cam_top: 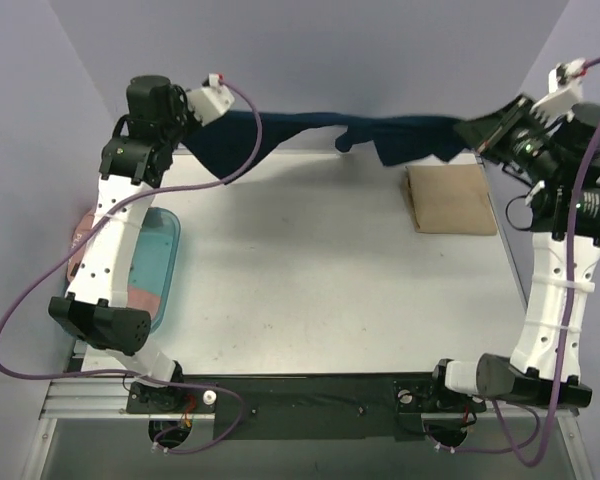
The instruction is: Fold and stack the t-shirts
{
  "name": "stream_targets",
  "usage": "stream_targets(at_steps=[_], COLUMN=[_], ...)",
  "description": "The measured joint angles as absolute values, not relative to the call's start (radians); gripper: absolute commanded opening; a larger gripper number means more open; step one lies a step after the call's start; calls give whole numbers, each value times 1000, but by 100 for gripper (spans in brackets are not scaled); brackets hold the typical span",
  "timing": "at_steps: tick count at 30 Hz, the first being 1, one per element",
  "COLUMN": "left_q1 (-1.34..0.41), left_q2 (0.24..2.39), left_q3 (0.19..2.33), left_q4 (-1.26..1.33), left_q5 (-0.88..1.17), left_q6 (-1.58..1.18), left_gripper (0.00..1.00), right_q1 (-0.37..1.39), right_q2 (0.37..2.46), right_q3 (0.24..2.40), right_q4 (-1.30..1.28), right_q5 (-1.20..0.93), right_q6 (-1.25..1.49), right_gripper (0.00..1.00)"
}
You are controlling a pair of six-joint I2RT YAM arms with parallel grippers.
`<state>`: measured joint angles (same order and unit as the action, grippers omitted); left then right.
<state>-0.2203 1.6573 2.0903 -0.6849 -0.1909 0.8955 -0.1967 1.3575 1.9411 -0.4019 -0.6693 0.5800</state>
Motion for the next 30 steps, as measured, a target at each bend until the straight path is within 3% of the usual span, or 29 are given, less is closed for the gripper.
stream_targets(at_steps=[9,10,11,13,15,21,30], left_q1=[-252,-260,-269,-290,-316,-344,-353], left_q2=[1503,1493,1488,1485,1486,1475,1330], left_q3=[1486,1406,1337,1226,1114,919,843], left_q4=[-836,-851,-860,-887,-929,-1033,-1052], left_q5=[-60,-41,-22,12,49,94,125], left_q6=[881,879,876,883,892,921,944], left_gripper=[2,10,28,53,68,70,72], right_q1=[-148,-129,-109,-72,-43,-38,-70], right_q2=[1141,1128,1118,1105,1113,1180,1187], right_q3=[1248,1181,1118,999,899,781,797], right_q4=[-718,-745,-770,-795,-797,-787,-779], right_q5=[-642,-635,-633,-627,-624,-579,-545], right_q6=[384,368,360,356,360,365,361], right_gripper=[0,0,0,0,0,0,0])
